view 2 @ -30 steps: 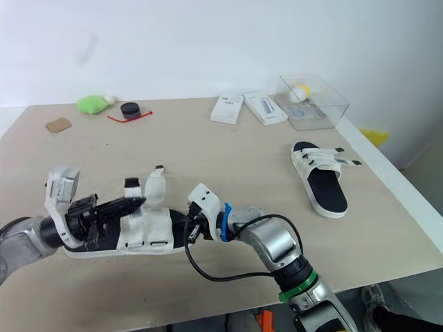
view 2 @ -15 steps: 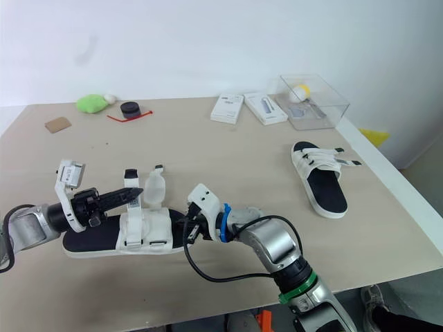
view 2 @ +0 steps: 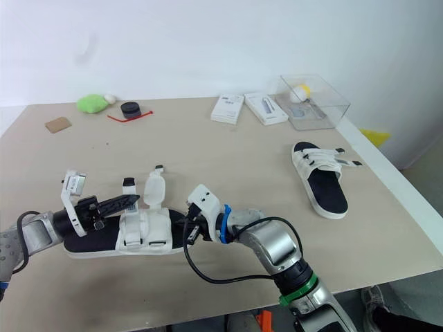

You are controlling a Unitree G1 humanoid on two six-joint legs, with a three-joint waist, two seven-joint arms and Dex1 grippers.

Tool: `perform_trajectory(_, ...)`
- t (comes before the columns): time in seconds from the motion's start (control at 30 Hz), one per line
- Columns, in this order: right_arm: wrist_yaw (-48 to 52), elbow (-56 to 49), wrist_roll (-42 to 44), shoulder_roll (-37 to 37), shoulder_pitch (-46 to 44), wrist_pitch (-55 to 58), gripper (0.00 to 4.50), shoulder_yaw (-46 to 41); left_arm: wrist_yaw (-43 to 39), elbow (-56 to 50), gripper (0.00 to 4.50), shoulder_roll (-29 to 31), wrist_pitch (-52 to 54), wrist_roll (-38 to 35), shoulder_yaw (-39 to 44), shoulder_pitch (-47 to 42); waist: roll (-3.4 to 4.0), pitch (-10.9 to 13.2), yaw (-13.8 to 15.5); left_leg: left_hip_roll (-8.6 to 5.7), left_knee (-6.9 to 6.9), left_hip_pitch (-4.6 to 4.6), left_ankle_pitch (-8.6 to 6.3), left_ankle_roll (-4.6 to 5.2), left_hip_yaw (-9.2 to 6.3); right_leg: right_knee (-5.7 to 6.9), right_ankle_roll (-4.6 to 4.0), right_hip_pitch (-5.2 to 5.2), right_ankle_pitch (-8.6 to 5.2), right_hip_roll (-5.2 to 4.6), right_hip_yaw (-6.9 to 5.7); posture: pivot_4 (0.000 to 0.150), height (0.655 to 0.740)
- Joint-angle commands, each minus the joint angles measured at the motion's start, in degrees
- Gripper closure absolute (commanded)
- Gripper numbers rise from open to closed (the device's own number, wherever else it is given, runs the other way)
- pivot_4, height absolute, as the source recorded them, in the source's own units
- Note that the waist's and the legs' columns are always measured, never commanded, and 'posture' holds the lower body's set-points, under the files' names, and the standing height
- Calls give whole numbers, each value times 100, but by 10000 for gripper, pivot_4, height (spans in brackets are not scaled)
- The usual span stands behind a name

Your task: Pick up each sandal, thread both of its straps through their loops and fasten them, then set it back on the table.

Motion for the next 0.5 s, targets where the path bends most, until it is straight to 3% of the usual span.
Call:
perform_trajectory(0.03,-128,251,-170,-92,108,221,45000,54,80,-160,44241,-140,56,144,228,-110,0,0,0,0,0,0,0,0,-2,-1,0,0,0,0,0,1500,7400)
perform_trajectory(0.5,-144,188,-145,-89,139,255,45000,38,96,-240,44241,-488,327,410,340,-239,-2,-1,0,-16,1,-2,0,0,-38,1,2,6,1,8,3,1500,7400)
